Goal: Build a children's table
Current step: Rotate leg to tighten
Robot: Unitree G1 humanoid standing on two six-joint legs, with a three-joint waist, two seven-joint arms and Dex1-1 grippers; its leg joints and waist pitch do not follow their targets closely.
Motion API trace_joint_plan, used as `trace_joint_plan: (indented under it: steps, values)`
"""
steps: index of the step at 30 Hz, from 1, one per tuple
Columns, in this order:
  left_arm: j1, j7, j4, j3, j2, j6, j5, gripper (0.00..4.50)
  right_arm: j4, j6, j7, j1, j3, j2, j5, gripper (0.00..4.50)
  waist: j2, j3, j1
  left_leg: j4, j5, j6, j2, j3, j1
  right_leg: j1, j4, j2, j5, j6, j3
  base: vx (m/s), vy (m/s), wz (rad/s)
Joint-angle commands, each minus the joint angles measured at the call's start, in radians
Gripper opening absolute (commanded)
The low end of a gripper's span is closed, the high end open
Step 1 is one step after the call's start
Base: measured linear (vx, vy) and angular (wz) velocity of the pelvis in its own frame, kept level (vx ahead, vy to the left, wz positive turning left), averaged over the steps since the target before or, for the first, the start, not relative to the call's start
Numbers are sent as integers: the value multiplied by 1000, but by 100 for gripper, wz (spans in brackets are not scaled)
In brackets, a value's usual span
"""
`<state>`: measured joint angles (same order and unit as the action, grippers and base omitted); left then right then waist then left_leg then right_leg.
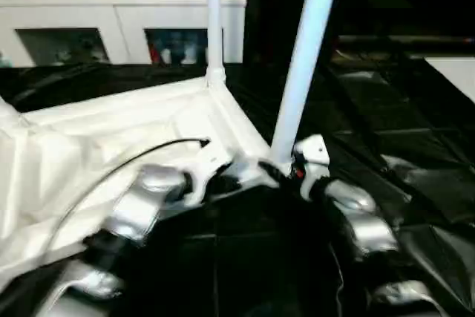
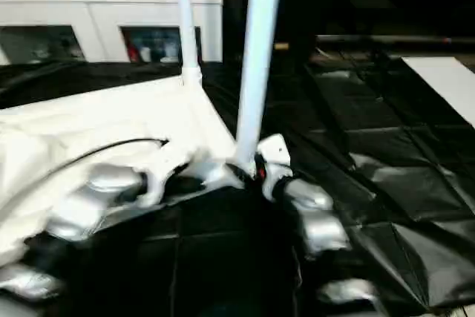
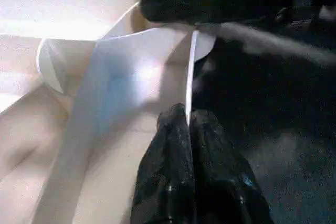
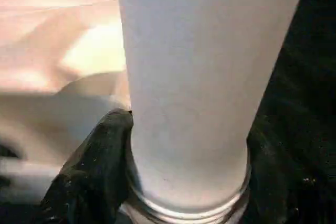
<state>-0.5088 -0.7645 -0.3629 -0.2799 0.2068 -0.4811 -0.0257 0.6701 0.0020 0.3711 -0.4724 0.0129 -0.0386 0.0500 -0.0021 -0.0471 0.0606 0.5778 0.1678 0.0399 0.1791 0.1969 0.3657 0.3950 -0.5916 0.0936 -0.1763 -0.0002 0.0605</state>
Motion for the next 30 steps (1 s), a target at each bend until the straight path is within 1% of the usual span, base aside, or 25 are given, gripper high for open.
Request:
trace_joint_plan:
  steps: [1,3,4,5,6,7,10,12,13,14,15,16,17,18,19,20,21,22,23,25,26,27,28,29,30]
  values:
    - [-5,114,-105,-34,-103,-36,3,0,47,22,-40,-43,72,117,6,270,1,46,-6,-80,456,48,42,-38,-26,-13,104,56,-555,-114,-31,0,0,0]
    - [-14,132,-123,-22,-119,-38,5,0,56,28,-57,-55,67,130,2,270,2,46,-9,-80,487,46,40,-40,-30,-12,112,56,-577,-95,-26,0,0,0]
    - [-24,147,-141,-11,-131,-38,3,0,60,38,-67,-69,63,144,-3,270,6,46,-8,-83,503,43,42,-42,-33,-11,117,56,-573,-86,-23,0,0,0]
    - [-28,150,-145,-11,-132,-36,0,0,60,42,-69,-73,63,147,-7,270,5,46,-11,-86,517,44,42,-45,-30,-13,118,54,-563,-84,-21,0,0,0]
    - [-30,151,-146,-9,-134,-37,-5,0,62,41,-68,-76,66,149,-15,270,4,45,-12,-87,524,46,42,-45,-30,-12,119,53,-566,-81,-20,0,0,0]
    - [-31,142,-144,-10,-132,-38,-8,0,60,35,-61,-75,72,147,-23,270,3,44,-12,-86,544,47,41,-45,-35,-8,122,54,-581,-75,-20,0,0,0]
    - [-29,120,-134,-14,-122,-35,-13,0,52,33,-50,-66,64,145,-17,270,3,45,-12,-88,536,41,42,-46,-32,-10,123,59,-574,-76,-22,0,0,0]
    - [-23,95,-125,-22,-107,-18,-16,0,36,35,-24,-56,48,137,16,270,3,45,-12,-88,529,38,42,-45,-30,-10,122,59,-565,-79,-24,0,0,0]
    - [-19,80,-118,-27,-98,-4,-17,0,23,32,-14,-51,42,130,26,305,2,46,-11,-89,527,35,42,-45,-30,-10,122,60,-565,-79,-24,0,0,0]
    - [-15,68,-110,-31,-88,5,-18,0,11,28,-1,-47,42,120,30,326,2,45,-11,-89,527,35,42,-45,-30,-9,122,60,-565,-78,-24,0,0,0]
    - [-13,61,-106,-33,-83,10,-19,0,5,25,6,-45,42,114,29,340,2,46,-10,-90,525,34,43,-44,-29,-10,122,60,-560,-79,-26,0,0,0]
    - [-6,37,-92,-41,-66,27,-21,0,-5,13,15,-40,48,96,17,349,-2,46,-11,-91,517,29,44,-44,-26,-12,121,61,-552,-81,-27,0,0,0]
    - [1,17,-77,-46,-50,28,-20,0,-15,8,33,-37,50,79,14,349,-1,47,-10,-92,505,27,45,-44,-24,-13,119,62,-544,-85,-29,0,0,0]
    - [9,-12,-60,-55,-29,45,-21,0,-27,-3,58,-33,57,55,8,362,-2,48,-9,-91,496,25,45,-44,-23,-14,116,63,-537,-89,-30,0,0,0]
    - [17,-44,-44,-62,-8,62,-18,0,-37,-18,82,-30,65,30,0,376,-4,52,-8,-92,461,17,45,-42,-16,-21,113,65,-509,-95,-31,0,0,0]
    - [22,-62,-36,-66,4,72,-17,0,-43,-28,96,-29,69,15,-5,385,-2,55,-7,-92,412,13,48,-41,-8,-27,104,64,-443,-110,-34,0,0,0]
    - [29,-90,-22,-71,24,77,-14,0,-49,-39,124,-29,75,-10,-9,385,-2,56,-8,-92,391,10,48,-39,-5,-28,99,62,-408,-119,-35,0,0,0]
    - [35,-111,-14,-74,37,86,-10,0,-51,-46,144,-30,78,-27,-11,385,-4,58,-5,-89,357,2,48,-34,-5,-28,92,60,-349,-140,-36,0,0,0]
    - [49,-163,10,-78,72,92,2,0,-62,-55,217,-31,81,-71,1,385,-2,56,-2,-84,348,-7,47,-30,-8,-25,89,59,-327,-159,-38,0,0,0]
    - [69,-240,34,-81,118,137,21,0,-95,-49,350,-22,83,-130,34,385,-3,57,1,-81,336,-25,49,-26,-9,-28,85,58,-309,-177,-40,0,0,0]
    - [69,-240,34,-81,118,137,21,0,-95,-49,350,-22,83,-130,34,385,-2,59,5,-78,319,-36,49,-23,-10,-27,82,57,-289,-185,-41,55,-34,4]
    - [76,-270,47,-81,136,133,31,0,-114,-47,410,-16,86,-155,46,385,-2,58,5,-78,303,-38,49,-22,-9,-27,81,56,-270,-191,-42,55,-38,8]
    - [92,-340,78,-79,180,155,59,0,-174,-28,555,10,104,-217,87,385,1,62,13,-73,282,-47,50,-19,-16,-28,76,54,-228,-206,-41,55,-38,8]
    - [96,-357,89,-76,191,145,69,0,-192,-20,594,19,110,-235,100,385,0,63,17,-72,245,-62,52,-18,-13,-33,67,51,-164,-220,-41,58,-29,7]
    - [99,-380,104,-74,206,135,81,0,-211,-1,636,28,116,-255,114,385,1,64,18,-71,220,-69,52,-18,-10,-38,61,49,-132,-229,-40,55,-14,-1]
